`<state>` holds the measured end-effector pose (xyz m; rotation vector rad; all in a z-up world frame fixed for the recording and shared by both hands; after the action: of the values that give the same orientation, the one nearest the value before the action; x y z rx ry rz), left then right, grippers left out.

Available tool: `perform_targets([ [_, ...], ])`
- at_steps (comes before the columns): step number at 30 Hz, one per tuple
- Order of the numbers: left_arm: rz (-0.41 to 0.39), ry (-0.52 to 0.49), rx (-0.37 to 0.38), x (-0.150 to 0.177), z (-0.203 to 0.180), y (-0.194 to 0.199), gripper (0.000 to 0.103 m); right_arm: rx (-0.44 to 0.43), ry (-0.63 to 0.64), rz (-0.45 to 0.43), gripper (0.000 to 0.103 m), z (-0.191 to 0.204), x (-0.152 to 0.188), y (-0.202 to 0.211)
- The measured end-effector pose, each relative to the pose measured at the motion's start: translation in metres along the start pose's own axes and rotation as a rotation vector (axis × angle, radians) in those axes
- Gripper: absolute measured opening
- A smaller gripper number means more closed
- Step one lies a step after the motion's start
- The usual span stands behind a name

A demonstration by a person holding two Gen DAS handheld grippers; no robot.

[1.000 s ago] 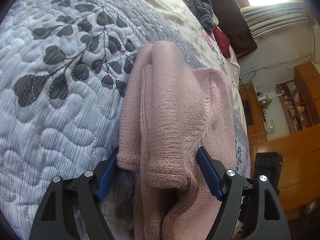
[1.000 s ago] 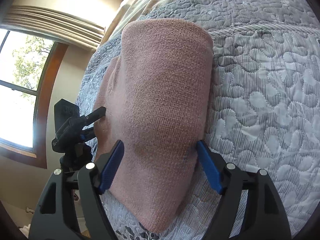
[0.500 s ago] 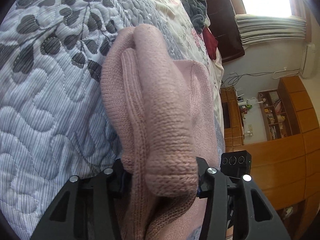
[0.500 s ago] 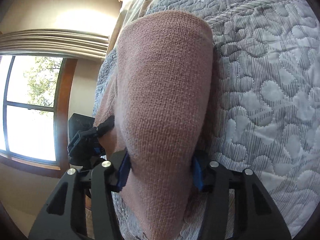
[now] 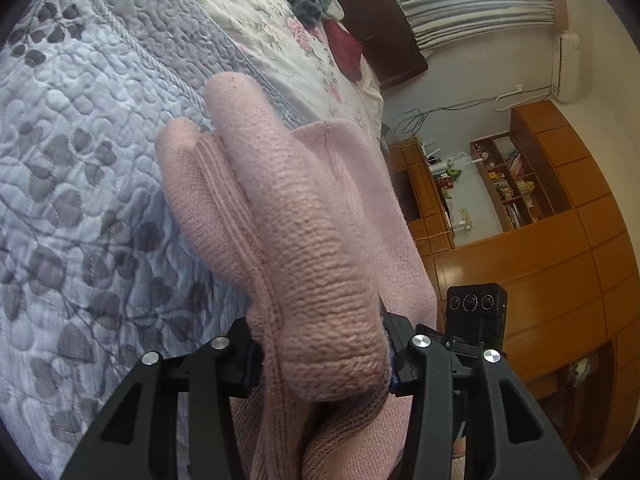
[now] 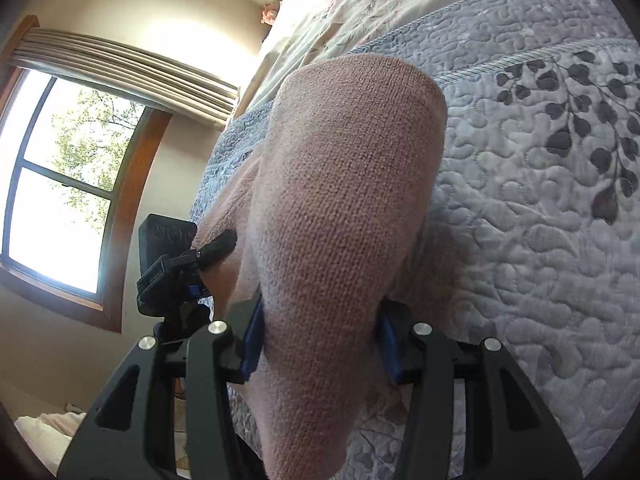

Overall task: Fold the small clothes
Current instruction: 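Open both tools and release the folded sweater bundle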

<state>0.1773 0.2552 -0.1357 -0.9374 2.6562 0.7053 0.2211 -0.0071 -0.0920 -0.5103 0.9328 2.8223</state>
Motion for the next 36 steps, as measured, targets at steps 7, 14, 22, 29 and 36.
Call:
perform_targets([
  [7,0.075,0.023,-0.091,0.051,0.041,-0.028,0.048,0.077,-0.097,0.030,0.049,-0.065,0.055,-0.009],
  [14,0.089,0.002,-0.180,0.059,0.036,-0.022,0.058,0.048,-0.151,0.000,0.062,-0.071,0.069,-0.002],
  [22,0.072,-0.134,-0.296,0.092,0.004,0.023,0.061,0.055,-0.117,0.009,0.070,-0.063,0.107,0.033],
  [29,0.088,-0.239,-0.350,0.128,-0.009,0.031,0.063,0.059,-0.156,0.025,0.048,-0.078,0.140,0.040],
  [36,0.098,-0.236,-0.425,0.130,0.014,0.041,0.062,0.077,-0.114,0.008,0.023,-0.078,0.157,0.061],
])
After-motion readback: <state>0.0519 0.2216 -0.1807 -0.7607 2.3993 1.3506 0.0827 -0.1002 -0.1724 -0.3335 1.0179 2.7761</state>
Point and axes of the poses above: each gripper's, at about its wrist camera, not at the fingertips, and y roughly against the way its jaws point, z to its left, x to its underside, the point moved 5 cm from there along -y, roughly the way its jaws point, and after that the axes turned 10 degrees about -z, right-handed, at the moved point
